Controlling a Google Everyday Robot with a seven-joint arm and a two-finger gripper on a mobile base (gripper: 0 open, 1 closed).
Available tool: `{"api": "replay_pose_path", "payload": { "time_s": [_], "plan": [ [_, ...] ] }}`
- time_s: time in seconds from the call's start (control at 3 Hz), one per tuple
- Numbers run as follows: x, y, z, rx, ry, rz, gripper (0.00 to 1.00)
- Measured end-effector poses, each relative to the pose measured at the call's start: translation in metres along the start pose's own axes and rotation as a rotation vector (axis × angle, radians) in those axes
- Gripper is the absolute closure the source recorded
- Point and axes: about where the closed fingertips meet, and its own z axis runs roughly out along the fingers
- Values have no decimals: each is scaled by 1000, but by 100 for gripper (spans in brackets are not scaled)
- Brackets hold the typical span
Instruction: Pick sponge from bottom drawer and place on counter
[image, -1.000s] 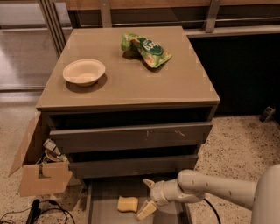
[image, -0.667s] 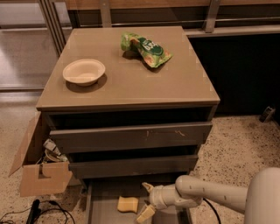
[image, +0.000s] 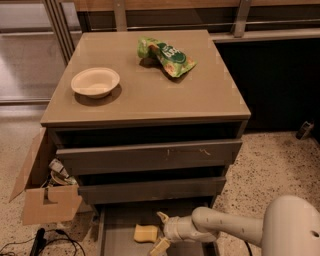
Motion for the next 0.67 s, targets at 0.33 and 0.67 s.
{"api": "replay_pose_path", "payload": {
  "time_s": [0.33, 0.67],
  "plan": [
    [4, -3, 6, 9, 0, 0, 0],
    [15, -13, 22, 41, -3, -6, 0]
  ]
}}
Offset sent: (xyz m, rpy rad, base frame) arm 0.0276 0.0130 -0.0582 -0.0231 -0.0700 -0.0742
